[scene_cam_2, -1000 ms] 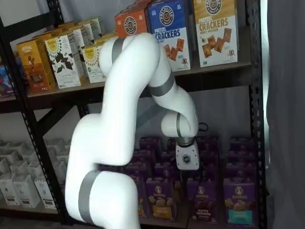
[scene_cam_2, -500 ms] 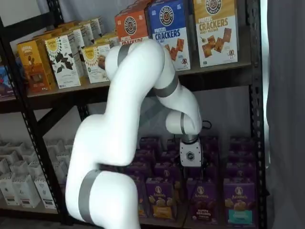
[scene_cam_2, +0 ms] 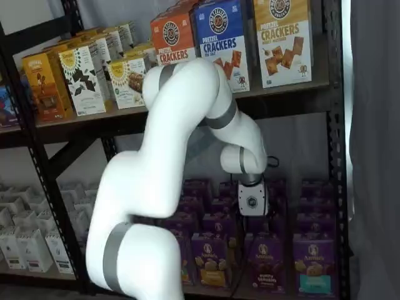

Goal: Pick up the purple box with a brown patch in the center, on the bottom shelf, the fifth box from the left

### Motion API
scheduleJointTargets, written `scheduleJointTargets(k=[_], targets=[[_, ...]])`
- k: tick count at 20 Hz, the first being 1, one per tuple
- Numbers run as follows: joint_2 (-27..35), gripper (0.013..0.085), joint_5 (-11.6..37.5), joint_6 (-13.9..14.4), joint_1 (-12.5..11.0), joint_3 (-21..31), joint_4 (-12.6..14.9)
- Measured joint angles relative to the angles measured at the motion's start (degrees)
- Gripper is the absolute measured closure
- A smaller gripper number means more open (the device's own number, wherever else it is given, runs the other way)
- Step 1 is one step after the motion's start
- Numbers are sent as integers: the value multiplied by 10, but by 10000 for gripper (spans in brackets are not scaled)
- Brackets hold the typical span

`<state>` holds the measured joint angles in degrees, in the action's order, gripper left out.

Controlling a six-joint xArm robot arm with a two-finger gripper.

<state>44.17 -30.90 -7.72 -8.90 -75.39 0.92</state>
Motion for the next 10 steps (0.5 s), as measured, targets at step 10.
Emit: scheduleJointTargets(k=[10], targets=[[21, 130, -14, -7, -5, -33, -3]])
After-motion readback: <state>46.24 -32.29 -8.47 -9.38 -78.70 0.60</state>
